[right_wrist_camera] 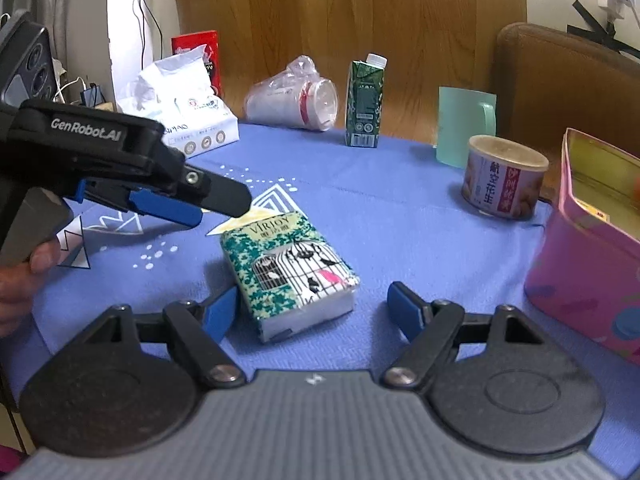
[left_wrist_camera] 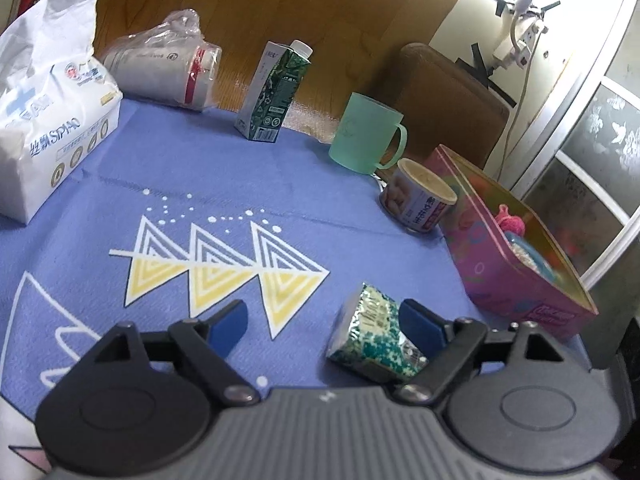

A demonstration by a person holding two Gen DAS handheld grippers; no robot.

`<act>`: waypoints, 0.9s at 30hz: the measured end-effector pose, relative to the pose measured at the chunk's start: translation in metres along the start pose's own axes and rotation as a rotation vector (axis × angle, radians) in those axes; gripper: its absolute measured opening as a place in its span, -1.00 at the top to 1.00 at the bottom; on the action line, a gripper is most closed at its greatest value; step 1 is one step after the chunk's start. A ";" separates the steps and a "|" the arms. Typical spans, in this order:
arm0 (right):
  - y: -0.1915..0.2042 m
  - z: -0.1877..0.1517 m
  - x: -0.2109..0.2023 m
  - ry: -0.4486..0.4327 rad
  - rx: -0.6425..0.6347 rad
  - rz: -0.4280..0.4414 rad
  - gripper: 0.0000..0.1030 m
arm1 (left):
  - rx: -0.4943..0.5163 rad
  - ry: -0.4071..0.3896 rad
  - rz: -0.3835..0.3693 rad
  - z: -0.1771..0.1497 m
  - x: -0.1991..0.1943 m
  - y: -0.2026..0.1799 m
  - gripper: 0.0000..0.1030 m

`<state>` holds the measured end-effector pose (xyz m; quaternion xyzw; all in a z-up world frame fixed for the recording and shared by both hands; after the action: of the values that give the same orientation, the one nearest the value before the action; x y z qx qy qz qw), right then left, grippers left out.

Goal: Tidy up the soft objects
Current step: 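Move the left gripper to the green floral tissue pack, then align the left gripper fingers around the green floral tissue pack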

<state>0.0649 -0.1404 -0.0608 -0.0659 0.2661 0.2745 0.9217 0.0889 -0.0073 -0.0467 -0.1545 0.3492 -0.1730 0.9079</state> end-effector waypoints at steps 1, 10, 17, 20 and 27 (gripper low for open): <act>0.000 -0.001 0.000 0.001 -0.003 -0.002 -0.60 | 0.009 0.000 0.010 -0.001 0.001 -0.001 -0.66; -0.004 0.000 -0.001 -0.005 0.018 -0.018 -0.52 | 0.098 -0.002 0.105 -0.004 0.004 -0.006 -0.66; -0.014 0.001 -0.004 -0.023 0.069 -0.044 -0.27 | 0.126 0.003 0.141 -0.005 0.006 -0.008 -0.66; -0.013 0.000 -0.004 -0.024 0.071 -0.047 -0.27 | 0.126 0.004 0.145 -0.006 0.006 -0.008 -0.66; -0.013 0.000 -0.005 -0.026 0.075 -0.043 -0.28 | 0.135 0.006 0.152 -0.006 0.007 -0.008 -0.70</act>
<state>0.0686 -0.1541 -0.0586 -0.0334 0.2625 0.2454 0.9326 0.0885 -0.0180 -0.0518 -0.0655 0.3500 -0.1270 0.9258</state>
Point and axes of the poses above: each gripper's, at about its wrist camera, not at the fingertips, and x roughly the way its jaws point, y to its left, z to its top, the point moved 10 cm from there along x, roughly the way its jaws point, and after that the axes turned 2 degrees about x, right-handed, at the moved point
